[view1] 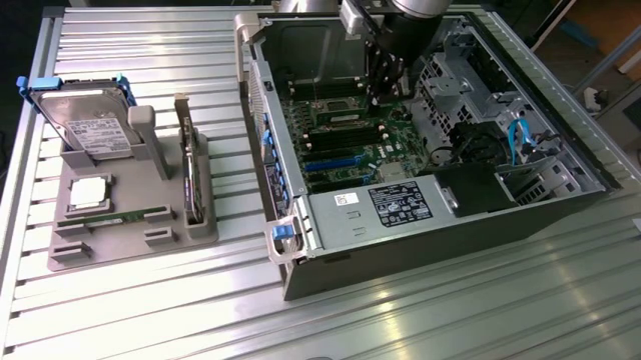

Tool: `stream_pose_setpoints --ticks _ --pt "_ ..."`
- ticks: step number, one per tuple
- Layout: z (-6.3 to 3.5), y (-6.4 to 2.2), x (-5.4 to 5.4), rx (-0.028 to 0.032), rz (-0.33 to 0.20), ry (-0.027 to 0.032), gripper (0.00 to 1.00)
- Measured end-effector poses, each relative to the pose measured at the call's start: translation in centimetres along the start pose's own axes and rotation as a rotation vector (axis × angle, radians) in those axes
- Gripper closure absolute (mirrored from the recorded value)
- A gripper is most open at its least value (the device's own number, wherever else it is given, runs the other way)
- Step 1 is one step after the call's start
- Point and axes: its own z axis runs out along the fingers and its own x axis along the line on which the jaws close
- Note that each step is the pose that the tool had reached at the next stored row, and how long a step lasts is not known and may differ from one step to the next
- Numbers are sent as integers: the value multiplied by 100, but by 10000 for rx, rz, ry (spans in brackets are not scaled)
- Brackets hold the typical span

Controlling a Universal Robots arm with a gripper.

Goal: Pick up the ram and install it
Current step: 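Insert the ram into the slot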

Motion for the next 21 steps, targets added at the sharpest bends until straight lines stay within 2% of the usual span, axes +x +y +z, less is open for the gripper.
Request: stream_pose_setpoints --ticks 21 --pt "224 -8 -2 0 -1 0 88"
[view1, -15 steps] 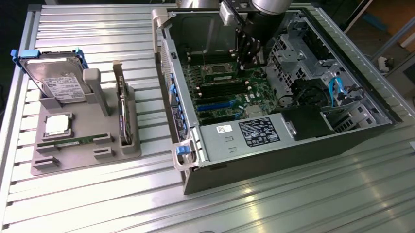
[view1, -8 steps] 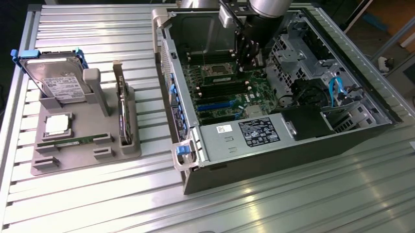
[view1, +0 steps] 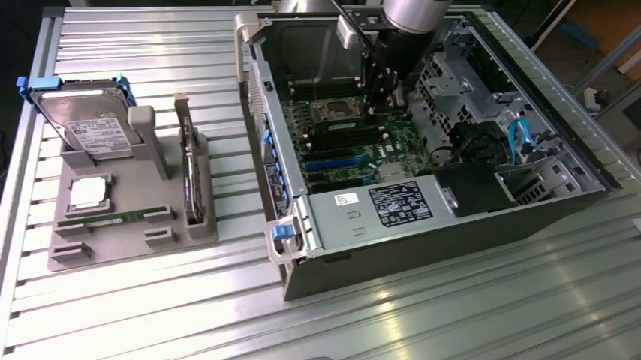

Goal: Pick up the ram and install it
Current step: 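Insert the ram into the slot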

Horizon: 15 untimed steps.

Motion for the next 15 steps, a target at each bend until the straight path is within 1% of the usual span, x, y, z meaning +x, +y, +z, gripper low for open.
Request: stream_pose_setpoints --ticks 9,15 --pt "83 -3 -1 0 0 0 88" --pt "85 -2 6 1 1 -1 88"
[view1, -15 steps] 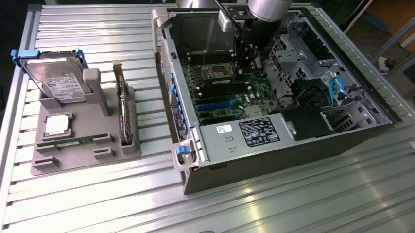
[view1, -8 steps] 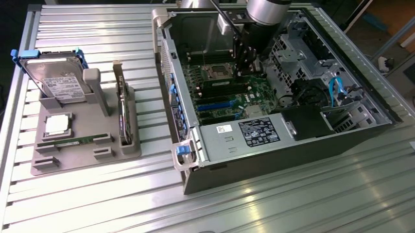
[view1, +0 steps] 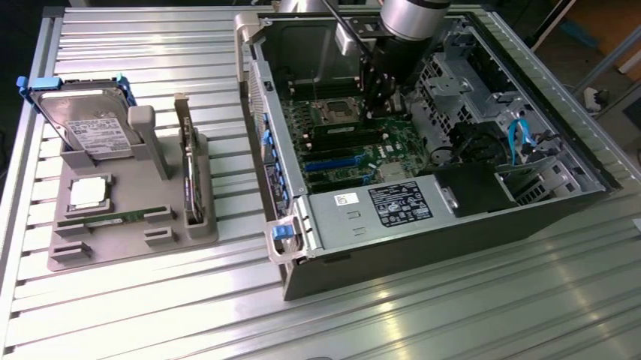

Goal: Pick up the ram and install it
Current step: 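Insert the ram into the slot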

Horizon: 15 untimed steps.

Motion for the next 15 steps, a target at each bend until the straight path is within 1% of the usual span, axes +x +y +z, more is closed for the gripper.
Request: stream_pose_setpoints --ticks 6,10,15 --pt "3 0 32 -1 -1 1 88" --pt "2 -1 33 -1 -1 2 88" --pt "2 -34 33 -1 -2 3 88"
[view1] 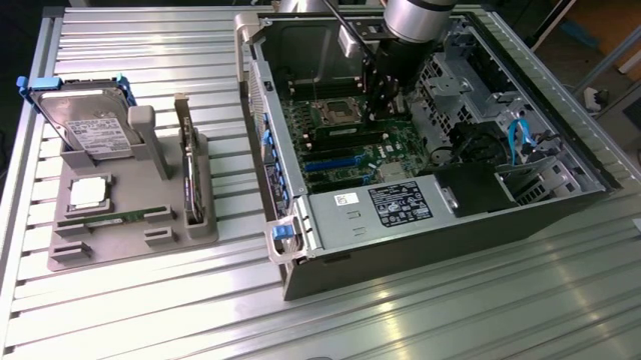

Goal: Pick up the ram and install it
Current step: 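Insert the ram into the slot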

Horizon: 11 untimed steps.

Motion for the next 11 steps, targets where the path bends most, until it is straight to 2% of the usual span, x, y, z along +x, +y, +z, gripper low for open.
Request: stream_pose_setpoints --ticks 11 --pt "25 -1 28 0 0 -1 88"
